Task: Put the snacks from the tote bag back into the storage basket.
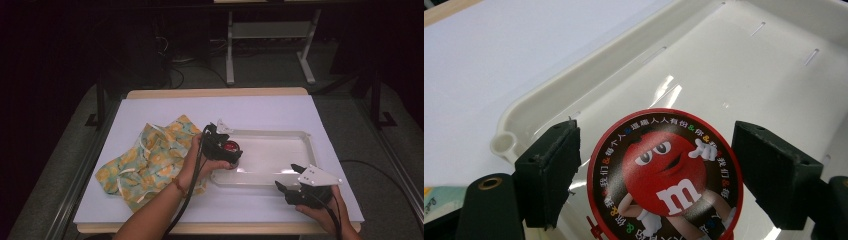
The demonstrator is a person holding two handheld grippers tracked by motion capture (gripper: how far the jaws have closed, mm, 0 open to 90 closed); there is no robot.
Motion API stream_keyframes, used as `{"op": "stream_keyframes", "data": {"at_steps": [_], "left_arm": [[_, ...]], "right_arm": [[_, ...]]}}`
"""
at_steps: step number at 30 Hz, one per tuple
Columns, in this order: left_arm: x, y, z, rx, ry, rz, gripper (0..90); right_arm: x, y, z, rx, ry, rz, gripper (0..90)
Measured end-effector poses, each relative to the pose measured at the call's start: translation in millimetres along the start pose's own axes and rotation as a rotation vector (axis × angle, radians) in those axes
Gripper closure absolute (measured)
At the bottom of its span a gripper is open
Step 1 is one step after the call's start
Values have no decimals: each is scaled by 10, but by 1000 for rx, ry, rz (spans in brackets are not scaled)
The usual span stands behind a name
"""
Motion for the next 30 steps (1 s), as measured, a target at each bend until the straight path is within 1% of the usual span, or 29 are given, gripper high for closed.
{"op": "stream_keyframes", "data": {"at_steps": [6,11,14,20,22,30], "left_arm": [[-48,-66,-13,8,-6,24,203],[-122,-143,-13,5,5,57,205],[-146,-194,-35,-4,11,66,206],[-133,-283,-124,-15,10,64,209],[-126,-305,-147,-13,7,65,210],[-98,-404,-188,-5,19,65,210]], "right_arm": [[0,0,1,0,1,-1,249],[2,5,-1,-1,-1,-2,250],[2,0,3,1,1,-1,249],[1,0,1,0,0,-1,250],[0,3,-1,0,1,-2,250],[2,8,-1,-1,0,-2,249]]}}
Point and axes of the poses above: each handheld gripper's, and its own axes: y roughly forward along the jaws, x roughly out of its underside, z roughly to its right, the point moved 6 cm from there along y, roughly forward along the jaws, and after that the axes turned 10 degrees about z, right-handed, at the moved point
